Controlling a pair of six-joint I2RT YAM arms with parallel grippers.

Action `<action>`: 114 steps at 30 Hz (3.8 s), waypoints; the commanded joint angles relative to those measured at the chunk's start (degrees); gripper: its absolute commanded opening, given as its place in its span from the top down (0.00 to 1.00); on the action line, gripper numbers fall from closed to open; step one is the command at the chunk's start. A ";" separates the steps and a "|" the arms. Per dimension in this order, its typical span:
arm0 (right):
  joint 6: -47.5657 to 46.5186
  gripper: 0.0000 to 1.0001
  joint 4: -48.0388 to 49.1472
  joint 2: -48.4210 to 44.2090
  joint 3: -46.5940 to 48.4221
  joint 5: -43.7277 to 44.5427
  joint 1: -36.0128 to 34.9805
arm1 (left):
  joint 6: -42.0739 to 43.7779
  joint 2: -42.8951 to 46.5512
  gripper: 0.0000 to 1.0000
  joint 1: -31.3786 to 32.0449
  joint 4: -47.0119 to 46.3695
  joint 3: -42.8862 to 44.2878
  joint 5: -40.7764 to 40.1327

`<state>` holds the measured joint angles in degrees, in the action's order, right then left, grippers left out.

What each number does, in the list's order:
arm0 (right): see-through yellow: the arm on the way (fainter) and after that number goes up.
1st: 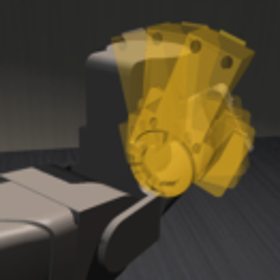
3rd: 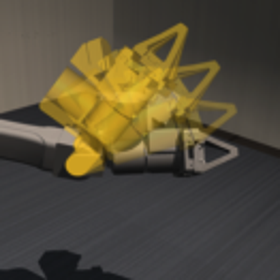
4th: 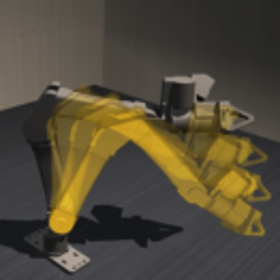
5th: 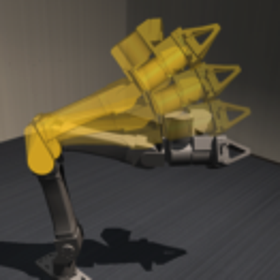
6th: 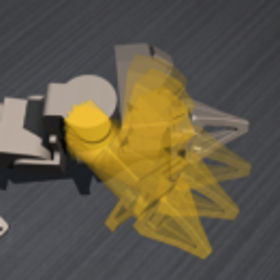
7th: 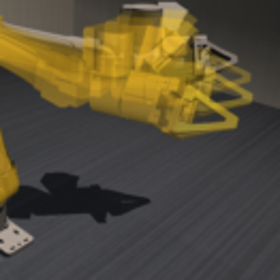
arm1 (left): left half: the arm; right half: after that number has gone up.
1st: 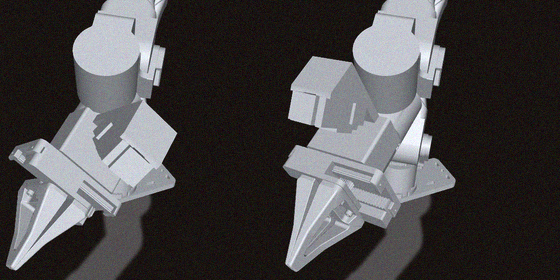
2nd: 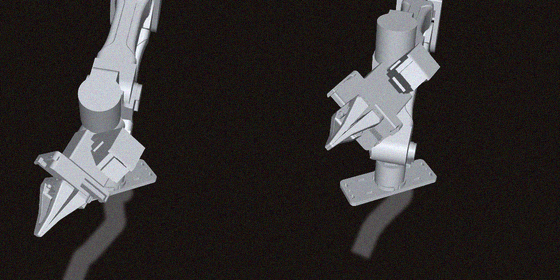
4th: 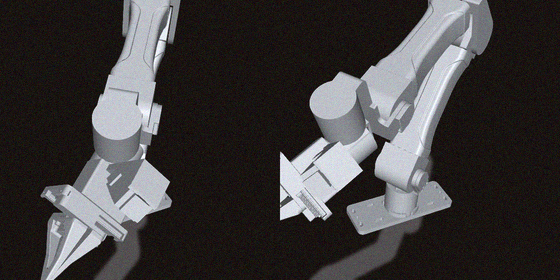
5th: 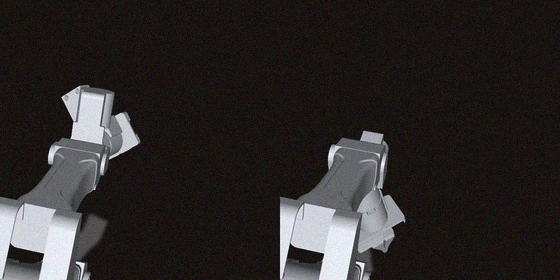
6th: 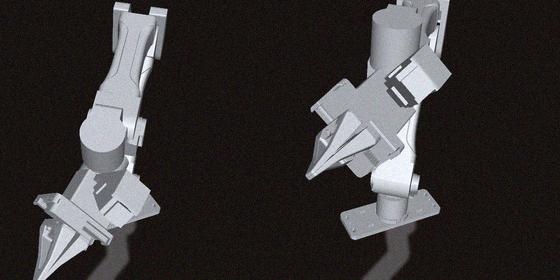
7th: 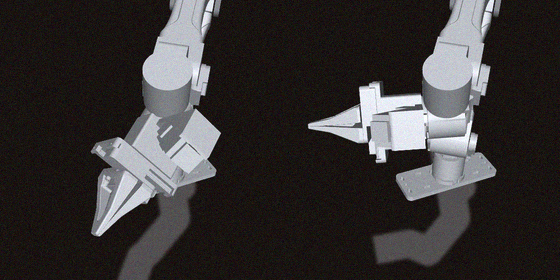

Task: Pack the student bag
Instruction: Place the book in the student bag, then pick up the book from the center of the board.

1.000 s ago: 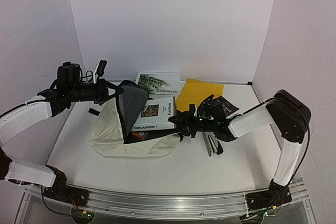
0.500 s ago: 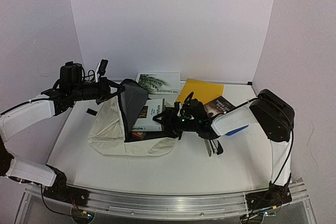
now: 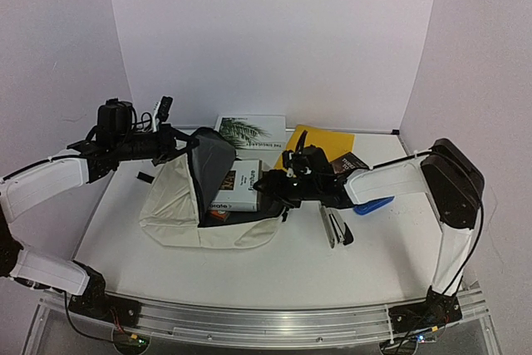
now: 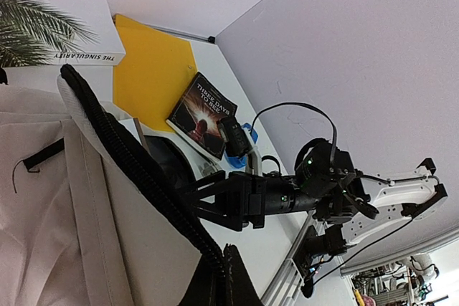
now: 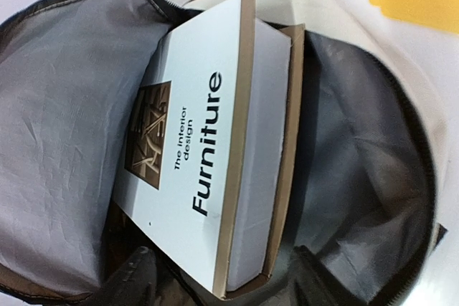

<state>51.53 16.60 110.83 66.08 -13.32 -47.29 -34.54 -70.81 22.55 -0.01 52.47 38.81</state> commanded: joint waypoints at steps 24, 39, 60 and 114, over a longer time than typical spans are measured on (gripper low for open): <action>0.54 0.65 13.52 21.53 22.87 -11.19 -2.02 | 2.76 -3.99 1.00 1.10 -1.88 6.33 4.78; -1.84 0.51 13.84 22.92 27.28 -7.56 -3.24 | 3.38 -3.51 1.00 1.19 -2.05 5.57 2.42; -16.93 0.08 -1.74 -6.76 7.47 10.35 3.65 | -10.55 0.67 0.96 -12.81 23.08 -4.84 -24.34; -8.66 0.24 1.99 47.64 59.03 -7.17 22.58 | -3.52 -75.64 0.09 -16.40 -3.80 67.82 6.13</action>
<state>40.47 17.19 155.92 121.75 -19.49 -25.61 -36.58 -144.81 6.20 -0.56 116.20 43.53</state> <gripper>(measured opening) 0.752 0.907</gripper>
